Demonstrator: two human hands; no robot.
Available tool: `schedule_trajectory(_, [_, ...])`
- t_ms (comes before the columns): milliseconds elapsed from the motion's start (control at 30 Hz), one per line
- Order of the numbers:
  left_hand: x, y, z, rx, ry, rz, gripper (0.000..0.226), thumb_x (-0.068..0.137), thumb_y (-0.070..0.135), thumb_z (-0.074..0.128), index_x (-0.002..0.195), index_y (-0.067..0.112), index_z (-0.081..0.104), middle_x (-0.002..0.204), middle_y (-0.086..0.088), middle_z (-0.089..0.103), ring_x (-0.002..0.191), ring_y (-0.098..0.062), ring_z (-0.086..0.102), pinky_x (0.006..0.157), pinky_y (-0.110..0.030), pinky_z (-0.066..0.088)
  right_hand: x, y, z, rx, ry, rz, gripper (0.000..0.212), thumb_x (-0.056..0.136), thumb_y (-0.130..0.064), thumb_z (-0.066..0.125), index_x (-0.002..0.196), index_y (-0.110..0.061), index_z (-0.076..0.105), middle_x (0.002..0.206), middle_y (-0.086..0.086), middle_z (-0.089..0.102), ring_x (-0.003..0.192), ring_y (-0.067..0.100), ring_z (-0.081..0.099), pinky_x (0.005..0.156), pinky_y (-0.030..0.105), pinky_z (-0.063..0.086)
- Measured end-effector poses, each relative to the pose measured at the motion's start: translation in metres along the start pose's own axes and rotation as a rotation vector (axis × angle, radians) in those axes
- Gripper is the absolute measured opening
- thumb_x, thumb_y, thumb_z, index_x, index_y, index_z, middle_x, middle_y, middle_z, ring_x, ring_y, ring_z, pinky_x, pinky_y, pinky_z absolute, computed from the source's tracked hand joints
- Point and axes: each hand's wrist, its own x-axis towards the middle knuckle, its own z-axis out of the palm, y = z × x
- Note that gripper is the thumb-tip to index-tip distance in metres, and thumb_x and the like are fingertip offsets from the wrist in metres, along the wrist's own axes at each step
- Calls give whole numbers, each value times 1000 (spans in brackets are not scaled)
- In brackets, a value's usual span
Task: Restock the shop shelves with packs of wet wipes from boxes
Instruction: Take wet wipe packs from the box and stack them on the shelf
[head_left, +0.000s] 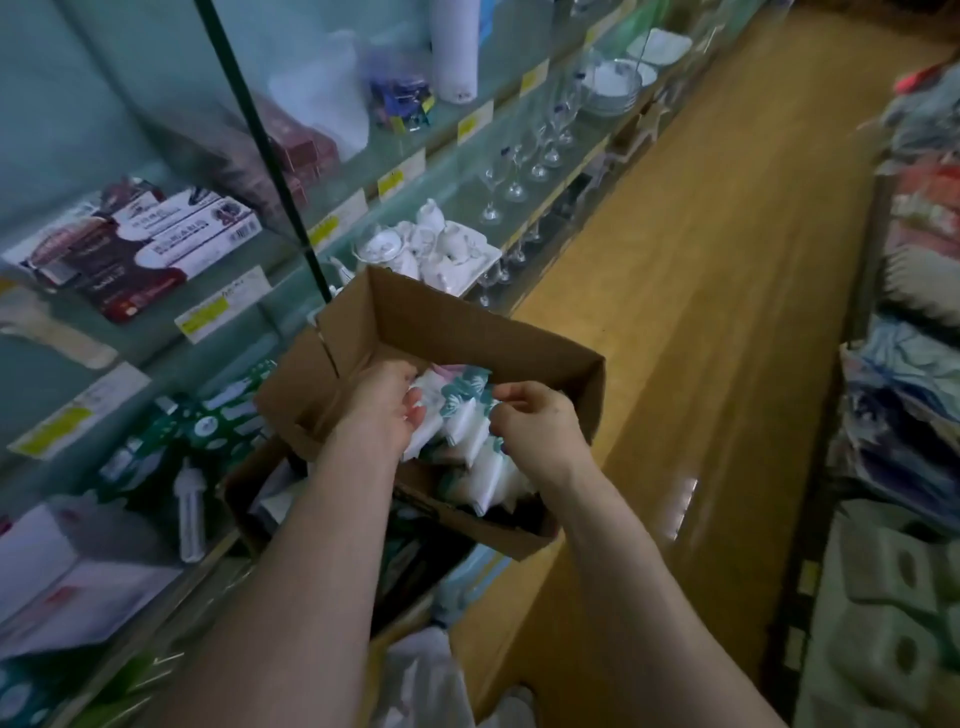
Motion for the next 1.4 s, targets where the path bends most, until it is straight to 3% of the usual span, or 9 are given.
schedule_trajectory(133, [33, 18, -7, 153, 26, -39, 27, 97, 11, 46, 121, 4, 55, 124, -12, 58, 62, -12, 42, 60, -25, 39, 30, 2, 32, -31, -53, 129, 35, 93, -12, 49, 127, -15, 52, 74, 3, 58, 61, 15, 54, 61, 29, 46])
schedule_trajectory(300, [71, 29, -16, 421, -16, -137, 28, 98, 21, 44, 73, 12, 54, 64, -7, 61, 53, -19, 56, 50, -25, 43, 58, 9, 74, -66, -60, 210, 52, 91, -25, 54, 140, -19, 39, 112, 14, 63, 86, 28, 60, 73, 37, 48])
schedule_trajectory(500, [100, 29, -17, 684, -64, -175, 28, 97, 26, 49, 77, 10, 56, 79, -11, 58, 66, -23, 53, 62, -31, 44, 75, 4, 105, -140, -45, 183, 53, 94, -30, 52, 143, -19, 36, 132, 9, 54, 116, 29, 56, 99, 45, 47])
schedule_trajectory(667, [113, 28, -23, 725, -64, -131, 39, 87, 25, 62, 122, 8, 58, 108, -14, 63, 86, -27, 59, 69, -31, 48, 87, -3, 124, -179, -80, 213, 46, 98, -33, 45, 140, -20, 33, 130, 10, 55, 115, 30, 57, 99, 45, 46])
schedule_trajectory(833, [125, 32, -32, 807, -62, -67, 23, 86, 20, 61, 104, 6, 62, 80, -10, 61, 77, -26, 60, 75, -33, 48, 92, -4, 127, 53, -64, 280, 53, 91, -25, 60, 137, -19, 35, 112, 3, 53, 104, 26, 61, 87, 38, 53])
schedule_trajectory(1000, [120, 49, -30, 799, -169, -25, 30, 86, 21, 69, 107, 2, 62, 95, -14, 68, 73, -24, 64, 61, -31, 49, 89, 4, 118, 108, 36, 290, 67, 86, -32, 65, 140, -16, 28, 129, 10, 55, 108, 25, 61, 94, 41, 51])
schedule_trajectory(1167, [98, 61, -23, 659, -282, -26, 23, 82, 16, 72, 99, 1, 67, 80, -14, 71, 63, -22, 67, 62, -32, 56, 79, -7, 95, 282, 106, 352, 92, 57, -65, 73, 127, -10, 52, 116, 5, 65, 97, 20, 67, 82, 35, 57])
schedule_trajectory(1267, [75, 58, -9, 572, -450, -86, 13, 85, 19, 67, 90, 7, 69, 80, -13, 72, 62, -21, 68, 66, -33, 57, 66, -16, 69, 473, 98, 344, 47, 76, -47, 74, 104, -11, 66, 92, 4, 71, 64, 11, 69, 52, 22, 54])
schedule_trajectory(1400, [42, 53, 19, 455, -593, -152, 21, 89, 30, 62, 86, 11, 69, 76, -9, 73, 58, -19, 69, 52, -30, 57, 44, -15, 35, 712, 277, 204, 37, 83, -29, 72, 109, -3, 66, 94, 12, 74, 79, 25, 72, 71, 36, 59])
